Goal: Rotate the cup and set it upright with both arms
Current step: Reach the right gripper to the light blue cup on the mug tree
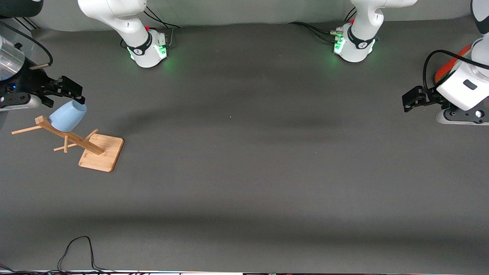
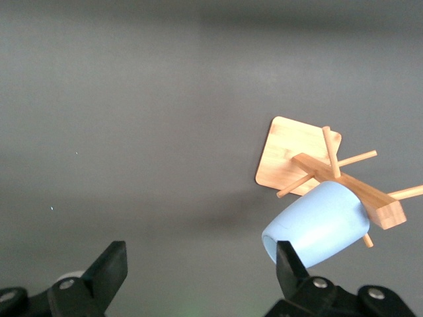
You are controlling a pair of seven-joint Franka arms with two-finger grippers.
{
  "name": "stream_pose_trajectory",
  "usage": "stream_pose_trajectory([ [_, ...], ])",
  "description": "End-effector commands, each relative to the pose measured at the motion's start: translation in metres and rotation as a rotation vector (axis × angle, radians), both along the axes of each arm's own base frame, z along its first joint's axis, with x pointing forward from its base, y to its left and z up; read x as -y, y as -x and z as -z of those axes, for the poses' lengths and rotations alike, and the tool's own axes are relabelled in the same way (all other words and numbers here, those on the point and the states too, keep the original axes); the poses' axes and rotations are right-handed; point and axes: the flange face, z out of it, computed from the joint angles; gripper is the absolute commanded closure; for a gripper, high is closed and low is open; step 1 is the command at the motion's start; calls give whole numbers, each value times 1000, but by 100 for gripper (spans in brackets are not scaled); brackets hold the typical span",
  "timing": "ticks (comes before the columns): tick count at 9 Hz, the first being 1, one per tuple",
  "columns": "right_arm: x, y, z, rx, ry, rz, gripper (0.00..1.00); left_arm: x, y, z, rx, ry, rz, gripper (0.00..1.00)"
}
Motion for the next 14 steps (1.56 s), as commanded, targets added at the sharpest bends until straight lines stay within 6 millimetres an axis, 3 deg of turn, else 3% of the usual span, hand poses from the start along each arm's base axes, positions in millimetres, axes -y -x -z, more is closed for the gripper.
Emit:
stream_pose_trajectory([
  [1,5,-13,7,-47,-7,33,0,3,3,0,-11,-8,-7,0],
  [3,28,-25,23,-71,-9,32,0,3,3,-4,-5,-6,-3,0],
  [4,28,-23,14,-59,-9,48,0,4,4,-2,-11,-8,-7,0],
  [5,30,-20,12,-79,-10,151,0,5,4,-1,-16,-8,-8,0],
  [7,69,-15,16,-112,-85,505,0,3,4,0,-23,-9,-7,0],
  [10,128,3,62,-244,-186,840,0,2,5,4,-44,-13,-4,0],
  [14,154,21,121,-307,-186,963,0,0,3,6,-45,-12,0,0],
])
